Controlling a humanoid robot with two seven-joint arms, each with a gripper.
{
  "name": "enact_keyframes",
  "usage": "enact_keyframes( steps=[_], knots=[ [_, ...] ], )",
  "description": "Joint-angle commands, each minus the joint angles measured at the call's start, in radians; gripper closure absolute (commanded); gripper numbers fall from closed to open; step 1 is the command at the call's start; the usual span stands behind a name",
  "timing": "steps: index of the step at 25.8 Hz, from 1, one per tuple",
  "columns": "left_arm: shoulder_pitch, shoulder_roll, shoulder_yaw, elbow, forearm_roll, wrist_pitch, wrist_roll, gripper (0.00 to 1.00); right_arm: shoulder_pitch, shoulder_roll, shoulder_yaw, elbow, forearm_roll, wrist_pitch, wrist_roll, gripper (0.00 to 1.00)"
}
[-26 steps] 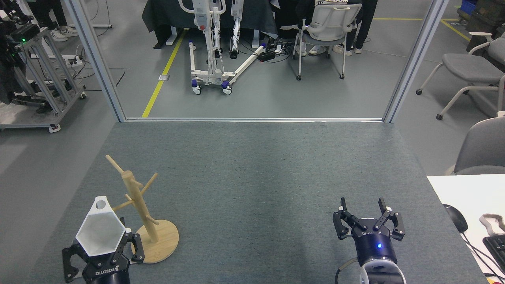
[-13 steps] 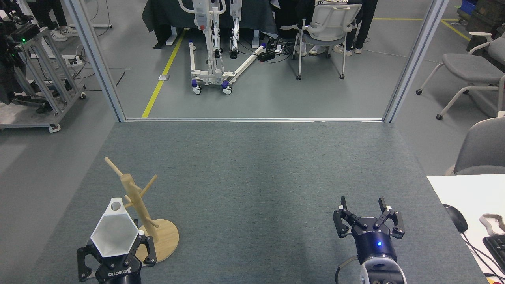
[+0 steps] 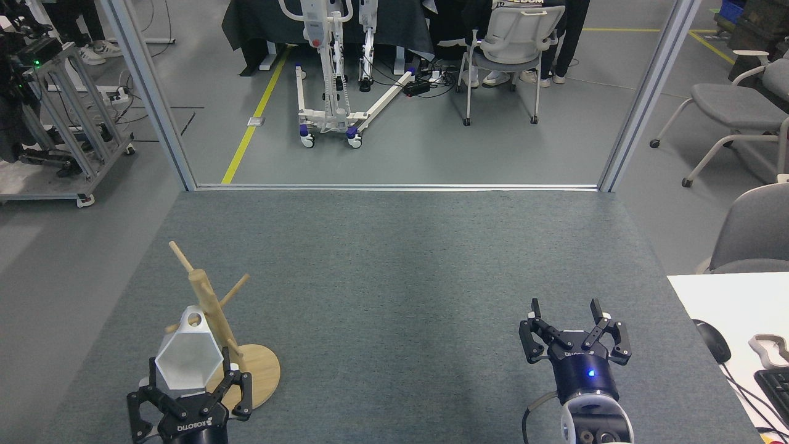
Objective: Hang cup on storage rack
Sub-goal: 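Lower the cup onto a peg of the wooden rack with the left gripper, then open the left gripper to release the cup on the peg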
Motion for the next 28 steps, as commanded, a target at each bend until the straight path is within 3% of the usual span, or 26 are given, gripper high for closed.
enact_keyframes(
  steps=[1, 10, 16, 21, 28],
  knots=[
    [0.000, -0.016, 0.000, 0.038, 0.001, -0.028, -0.002, 0.00, -0.008, 0.004, 0.000, -0.001, 0.000, 0.000, 0.013, 0.02],
    [0.000, -0.097, -0.003, 0.196, 0.001, -0.076, -0.001, 0.00, -0.008, -0.002, -0.003, -0.054, -0.012, -0.003, 0.010, 0.01],
    [0.000, -0.148, 0.000, 0.254, 0.026, -0.288, 0.002, 0.00, 0.078, 0.007, -0.018, -0.112, -0.012, 0.007, -0.058, 0.01],
    [0.012, -0.204, -0.031, 0.151, 0.026, -0.490, 0.015, 0.00, 0.159, 0.009, -0.086, -0.118, -0.020, 0.030, -0.285, 0.01],
    [-0.048, -0.249, -0.048, -0.008, 0.044, -0.665, 0.001, 0.00, 0.159, -0.005, -0.081, -0.117, -0.127, 0.016, -0.283, 0.01]
  ],
)
